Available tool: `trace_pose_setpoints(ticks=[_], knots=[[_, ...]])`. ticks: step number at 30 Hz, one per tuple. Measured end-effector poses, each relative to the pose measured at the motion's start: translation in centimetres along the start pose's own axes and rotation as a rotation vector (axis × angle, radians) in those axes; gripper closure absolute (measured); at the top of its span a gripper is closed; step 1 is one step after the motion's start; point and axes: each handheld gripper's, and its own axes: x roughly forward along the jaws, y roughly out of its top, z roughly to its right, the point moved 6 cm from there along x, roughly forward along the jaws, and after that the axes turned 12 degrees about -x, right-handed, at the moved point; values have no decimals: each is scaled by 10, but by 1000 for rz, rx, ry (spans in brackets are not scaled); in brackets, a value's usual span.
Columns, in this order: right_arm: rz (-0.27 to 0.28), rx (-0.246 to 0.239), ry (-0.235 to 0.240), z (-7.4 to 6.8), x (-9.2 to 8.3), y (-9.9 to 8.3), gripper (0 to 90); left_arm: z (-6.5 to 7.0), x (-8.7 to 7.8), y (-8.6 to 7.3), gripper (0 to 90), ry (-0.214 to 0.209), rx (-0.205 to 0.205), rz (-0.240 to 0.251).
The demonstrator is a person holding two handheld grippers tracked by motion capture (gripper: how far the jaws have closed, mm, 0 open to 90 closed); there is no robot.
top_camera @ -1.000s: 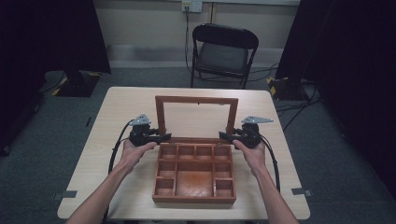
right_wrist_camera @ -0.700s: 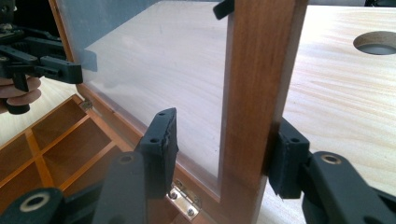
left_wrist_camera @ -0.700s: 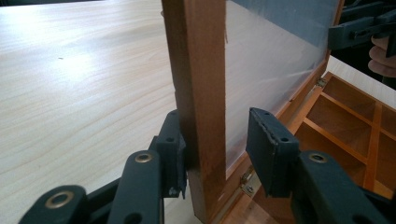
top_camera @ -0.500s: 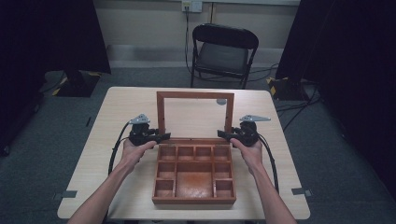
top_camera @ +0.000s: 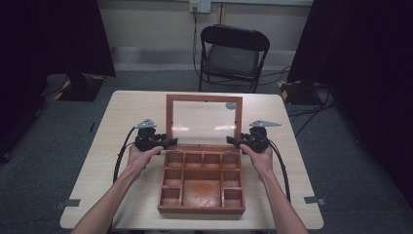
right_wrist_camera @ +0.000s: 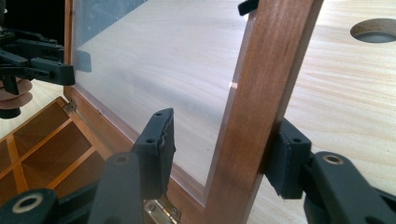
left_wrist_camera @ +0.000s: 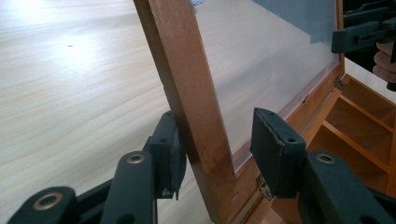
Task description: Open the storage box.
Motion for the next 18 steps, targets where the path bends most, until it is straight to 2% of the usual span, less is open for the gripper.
trace_pose_setpoints(ticks=[7, 12, 18], knots=[[0, 11, -11, 1, 3, -1, 455, -1, 2, -1, 530, 7, -19, 6], [-6, 16, -22, 2, 7, -3, 423, -3, 3, -2, 511, 24, -20, -8], [-20, 35, -28, 5, 10, -6, 393, -7, 5, -4, 490, 15, -46, -11]])
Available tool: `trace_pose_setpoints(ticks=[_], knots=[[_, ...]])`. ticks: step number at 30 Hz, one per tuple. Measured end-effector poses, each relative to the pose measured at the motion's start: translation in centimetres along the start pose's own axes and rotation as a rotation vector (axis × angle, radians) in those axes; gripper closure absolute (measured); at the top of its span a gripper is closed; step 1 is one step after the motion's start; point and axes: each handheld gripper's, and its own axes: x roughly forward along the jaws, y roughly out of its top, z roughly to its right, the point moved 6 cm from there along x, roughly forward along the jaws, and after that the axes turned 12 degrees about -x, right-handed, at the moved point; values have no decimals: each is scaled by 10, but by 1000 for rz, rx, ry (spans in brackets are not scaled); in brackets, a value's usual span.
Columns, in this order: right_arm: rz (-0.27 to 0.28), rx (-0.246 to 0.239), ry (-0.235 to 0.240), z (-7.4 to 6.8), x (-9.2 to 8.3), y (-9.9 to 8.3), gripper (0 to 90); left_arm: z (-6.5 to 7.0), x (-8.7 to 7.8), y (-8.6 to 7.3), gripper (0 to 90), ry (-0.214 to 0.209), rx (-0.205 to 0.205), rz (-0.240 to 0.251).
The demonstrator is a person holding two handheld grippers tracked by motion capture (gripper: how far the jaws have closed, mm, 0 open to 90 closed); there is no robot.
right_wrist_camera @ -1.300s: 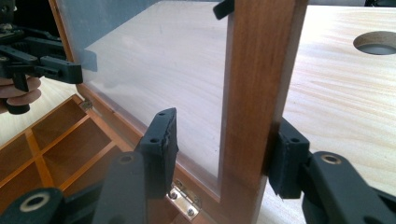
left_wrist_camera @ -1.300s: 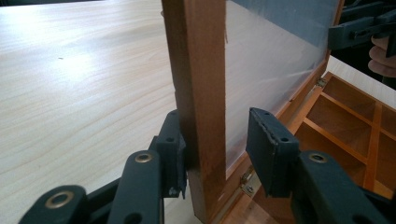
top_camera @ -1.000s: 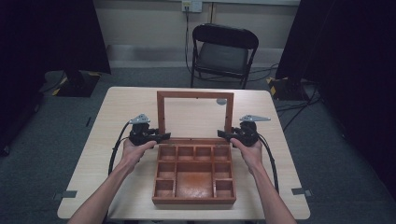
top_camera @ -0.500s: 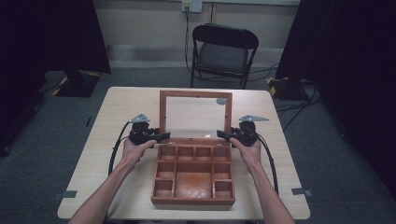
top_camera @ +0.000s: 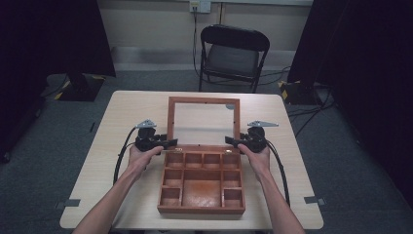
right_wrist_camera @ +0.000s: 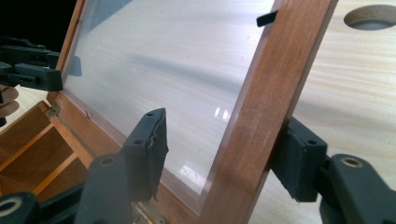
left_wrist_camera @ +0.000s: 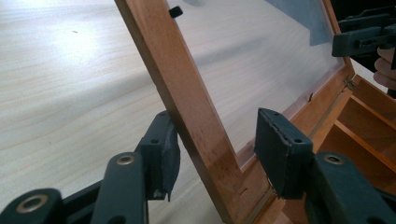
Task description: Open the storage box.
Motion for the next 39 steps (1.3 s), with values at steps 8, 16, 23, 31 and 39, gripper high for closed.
trace_pose_setpoints(ticks=[8, 16, 23, 31, 39], knots=[[-17, 20, -11, 3, 5, -5, 344, -5, 3, -2, 454, 4, -31, -6], [-18, 33, -7, 4, 8, -6, 328, -8, 4, -4, 448, -11, -48, -9], [-23, 44, -1, 5, 11, -8, 299, -10, 5, -4, 432, -22, -67, -14], [-41, 55, 2, 3, 15, -11, 245, -12, 7, -4, 419, -21, -94, -31], [-60, 70, -6, 4, 18, -14, 210, -13, 8, -5, 383, 6, -105, -56]])
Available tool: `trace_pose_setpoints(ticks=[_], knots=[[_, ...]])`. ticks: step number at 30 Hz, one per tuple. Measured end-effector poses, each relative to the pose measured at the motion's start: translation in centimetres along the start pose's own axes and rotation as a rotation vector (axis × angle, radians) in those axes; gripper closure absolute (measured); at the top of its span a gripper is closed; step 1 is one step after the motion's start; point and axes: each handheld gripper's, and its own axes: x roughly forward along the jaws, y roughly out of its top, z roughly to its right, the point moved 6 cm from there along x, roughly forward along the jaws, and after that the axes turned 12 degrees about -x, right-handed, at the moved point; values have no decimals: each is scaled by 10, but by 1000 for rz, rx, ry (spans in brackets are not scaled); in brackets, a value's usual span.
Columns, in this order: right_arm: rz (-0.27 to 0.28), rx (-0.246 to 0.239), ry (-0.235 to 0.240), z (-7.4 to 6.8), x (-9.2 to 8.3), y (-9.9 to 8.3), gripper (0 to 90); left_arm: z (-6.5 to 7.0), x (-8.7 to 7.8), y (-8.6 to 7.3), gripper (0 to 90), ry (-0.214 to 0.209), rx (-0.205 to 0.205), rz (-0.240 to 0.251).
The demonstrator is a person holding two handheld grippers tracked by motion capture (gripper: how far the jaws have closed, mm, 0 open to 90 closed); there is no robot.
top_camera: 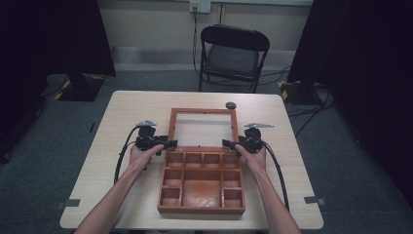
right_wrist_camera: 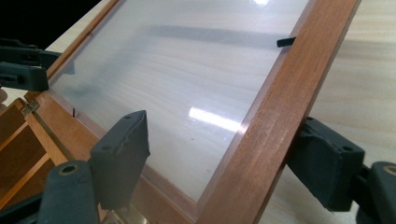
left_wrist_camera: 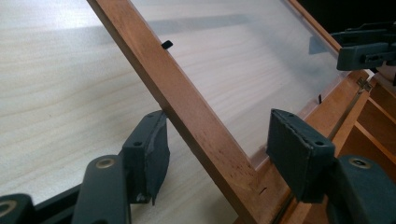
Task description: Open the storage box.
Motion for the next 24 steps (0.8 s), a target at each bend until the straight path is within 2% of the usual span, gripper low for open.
trace_pose_setpoints(ticks=[4, 7, 9, 11, 18, 20, 24], knots=[[-5, 4, -2, 0, 0, -1, 204, -1, 1, -1, 380, -17, -19, 4], [-8, 10, 0, 1, 1, -1, 196, -2, 1, -1, 352, 8, -2, 3], [-26, 12, -21, 2, 1, -2, 155, -2, 3, -1, 365, 24, 4, -4], [-34, 54, 7, 4, 2, -7, 157, -3, 4, -2, 350, 15, -7, -10], [-42, 52, 1, 5, 1, -7, 163, -2, 3, -2, 333, 12, -2, 1], [-42, 36, -18, 6, -1, -7, 170, -1, 3, -3, 316, 16, 0, 1], [-26, 19, -25, 5, -6, -4, 175, 0, -1, -2, 291, 29, 9, 13]])
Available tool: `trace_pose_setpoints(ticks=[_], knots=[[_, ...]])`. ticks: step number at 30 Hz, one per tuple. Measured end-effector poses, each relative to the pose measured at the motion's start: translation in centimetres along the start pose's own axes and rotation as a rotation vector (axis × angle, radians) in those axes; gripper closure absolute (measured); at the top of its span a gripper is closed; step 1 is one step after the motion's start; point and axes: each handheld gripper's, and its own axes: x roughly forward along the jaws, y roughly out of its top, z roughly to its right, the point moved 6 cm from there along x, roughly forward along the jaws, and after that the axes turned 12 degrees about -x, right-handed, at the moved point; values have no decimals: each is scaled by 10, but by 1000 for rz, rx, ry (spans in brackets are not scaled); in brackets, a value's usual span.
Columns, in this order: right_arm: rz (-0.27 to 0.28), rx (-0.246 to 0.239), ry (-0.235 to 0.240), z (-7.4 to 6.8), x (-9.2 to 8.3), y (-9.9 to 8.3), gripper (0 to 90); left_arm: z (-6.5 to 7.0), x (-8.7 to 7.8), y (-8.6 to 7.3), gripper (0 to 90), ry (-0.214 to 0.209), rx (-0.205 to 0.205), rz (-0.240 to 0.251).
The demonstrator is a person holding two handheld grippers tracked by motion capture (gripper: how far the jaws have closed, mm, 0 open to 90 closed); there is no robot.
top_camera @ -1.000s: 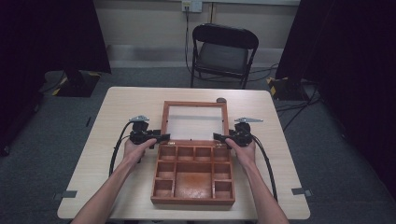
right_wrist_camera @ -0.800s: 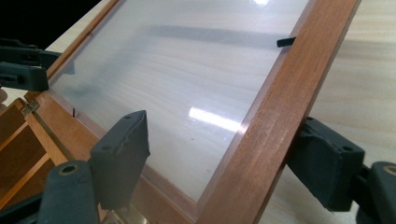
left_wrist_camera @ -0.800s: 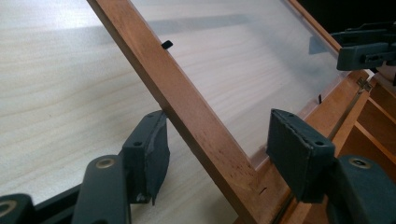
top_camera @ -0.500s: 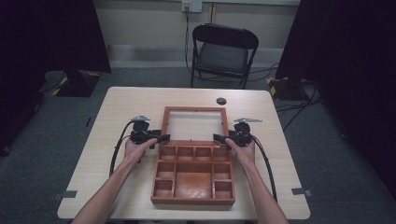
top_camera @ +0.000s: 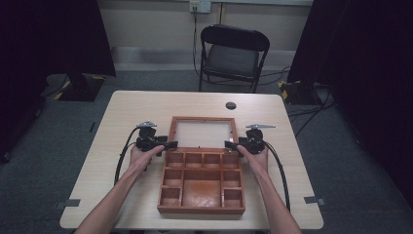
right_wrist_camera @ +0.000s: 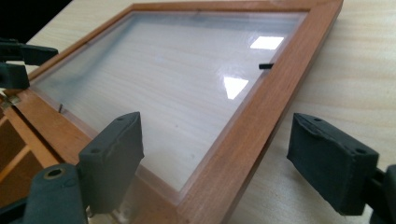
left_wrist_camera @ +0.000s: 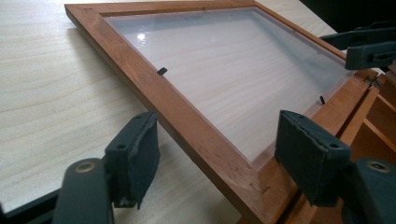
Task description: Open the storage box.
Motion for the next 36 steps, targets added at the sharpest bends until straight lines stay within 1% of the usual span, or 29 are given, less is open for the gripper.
trace_pose_setpoints(ticks=[5, 6, 7, 8, 11, 12, 15, 17, 18, 20, 22, 24, 25, 26, 29, 30, 32, 33, 35, 36], knots=[[5, -16, 1, -4, -8, 4, 179, 3, -12, 3, 253, 9, 21, 19], [14, -23, -4, -5, -13, 7, 182, 3, -14, 2, 243, 12, 24, 19], [14, -23, -4, -5, -13, 7, 182, 3, -16, 2, 243, 15, 28, 11], [17, -24, -8, -6, -16, 8, 182, 3, -19, 1, 235, 20, 29, 13], [20, -40, -8, -9, -25, 9, 185, 1, -29, -2, 237, 43, 51, 13], [22, -48, -14, -10, -28, 9, 187, -1, -33, -3, 240, 52, 51, 10], [34, -47, -25, -10, -39, 6, 186, -4, -43, -7, 239, 63, 54, 15], [28, -60, -38, -8, -46, 1, 181, -5, -48, -10, 237, 76, 58, 12], [24, -57, -42, -8, -48, 0, 181, -6, -51, -12, 234, 82, 60, 17], [23, -68, -50, -7, -58, -5, 176, -7, -57, -16, 227, 109, 83, 14], [18, -72, -59, -8, -67, -10, 169, -9, -62, -20, 218, 124, 99, 5], [16, -75, -67, -8, -75, -15, 165, -11, -65, -25, 216, 138, 93, 3], [13, -74, -67, -7, -78, -17, 159, -13, -68, -28, 210, 156, 102, -9], [9, -75, -73, -7, -83, -21, 152, -14, -70, -31, 195, 159, 94, -4], [-6, -71, -87, -5, -95, -34, 153, -17, -77, -39, 184, 162, 94, -12], [-11, -71, -92, -5, -98, -37, 153, -19, -80, -42, 178, 172, 94, -22], [-24, -67, -107, -4, -106, -47, 152, -23, -83, -48, 169, 218, 113, -43], [-33, -70, -109, -4, -109, -52, 152, -26, -85, -51, 174, 235, 110, -51], [-66, -75, -126, -3, -114, -63, 152, -30, -88, -56, 173, 247, 101, -61], [-76, -74, -132, -2, -116, -67, 152, -33, -90, -58, 173, 262, 91, -64]])
